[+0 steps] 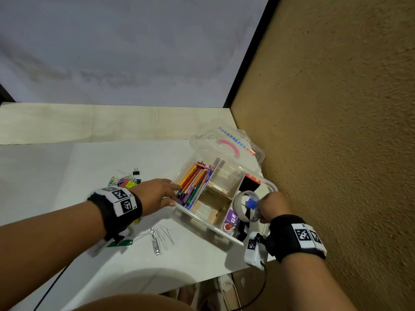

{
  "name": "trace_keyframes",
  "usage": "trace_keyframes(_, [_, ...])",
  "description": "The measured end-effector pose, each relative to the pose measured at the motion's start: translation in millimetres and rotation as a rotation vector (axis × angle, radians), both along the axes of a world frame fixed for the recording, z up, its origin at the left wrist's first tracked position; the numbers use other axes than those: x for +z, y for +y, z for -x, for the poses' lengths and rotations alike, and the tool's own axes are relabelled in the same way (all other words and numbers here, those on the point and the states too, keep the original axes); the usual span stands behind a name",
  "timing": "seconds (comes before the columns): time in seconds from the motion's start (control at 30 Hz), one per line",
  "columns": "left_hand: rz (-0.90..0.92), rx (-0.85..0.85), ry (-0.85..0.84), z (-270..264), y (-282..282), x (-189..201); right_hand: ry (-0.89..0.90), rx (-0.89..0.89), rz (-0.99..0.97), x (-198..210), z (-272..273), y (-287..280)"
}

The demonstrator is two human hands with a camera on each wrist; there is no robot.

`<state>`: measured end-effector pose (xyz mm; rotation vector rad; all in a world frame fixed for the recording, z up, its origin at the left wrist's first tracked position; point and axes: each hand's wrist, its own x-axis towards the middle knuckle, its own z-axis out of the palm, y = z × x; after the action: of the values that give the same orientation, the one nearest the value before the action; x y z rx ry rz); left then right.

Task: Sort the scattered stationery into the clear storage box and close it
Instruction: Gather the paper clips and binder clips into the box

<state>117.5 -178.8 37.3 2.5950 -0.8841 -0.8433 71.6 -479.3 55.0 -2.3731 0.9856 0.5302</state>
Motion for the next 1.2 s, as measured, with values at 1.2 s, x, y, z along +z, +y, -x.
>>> trace_keyframes(1.2, [0.224,0.195,-0.168,16.5,43.8,-13.6,0.065,0.731,-0.266,48.3,-12.9,151.2])
